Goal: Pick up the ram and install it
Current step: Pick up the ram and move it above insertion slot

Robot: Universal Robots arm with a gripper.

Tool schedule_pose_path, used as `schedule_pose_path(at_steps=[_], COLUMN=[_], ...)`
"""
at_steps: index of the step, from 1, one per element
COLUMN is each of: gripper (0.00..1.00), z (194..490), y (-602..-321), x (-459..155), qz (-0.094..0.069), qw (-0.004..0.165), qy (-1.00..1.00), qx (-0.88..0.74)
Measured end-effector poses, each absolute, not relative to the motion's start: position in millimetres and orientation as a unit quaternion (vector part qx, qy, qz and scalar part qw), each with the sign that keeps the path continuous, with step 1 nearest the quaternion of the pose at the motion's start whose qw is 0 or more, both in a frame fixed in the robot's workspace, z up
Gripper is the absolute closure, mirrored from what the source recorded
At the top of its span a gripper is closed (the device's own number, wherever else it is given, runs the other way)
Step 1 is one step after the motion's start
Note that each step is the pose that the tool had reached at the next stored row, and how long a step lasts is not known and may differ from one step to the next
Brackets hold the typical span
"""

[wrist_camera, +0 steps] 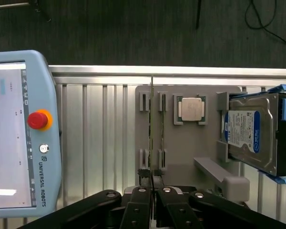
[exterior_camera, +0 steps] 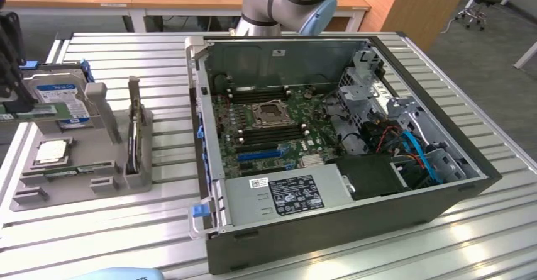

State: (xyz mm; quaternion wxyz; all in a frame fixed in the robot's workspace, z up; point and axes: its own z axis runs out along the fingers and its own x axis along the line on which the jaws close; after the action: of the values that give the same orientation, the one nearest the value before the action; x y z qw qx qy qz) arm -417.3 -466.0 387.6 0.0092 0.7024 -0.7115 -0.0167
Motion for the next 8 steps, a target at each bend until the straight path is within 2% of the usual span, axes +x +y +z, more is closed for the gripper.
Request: schedule_pose_path(at_steps=[8], gripper=[0.88], z=[406], y=[-466], x=[-417], qz=[-0.017], qw=[0.009], qy=[-0.712], qx=[0.702])
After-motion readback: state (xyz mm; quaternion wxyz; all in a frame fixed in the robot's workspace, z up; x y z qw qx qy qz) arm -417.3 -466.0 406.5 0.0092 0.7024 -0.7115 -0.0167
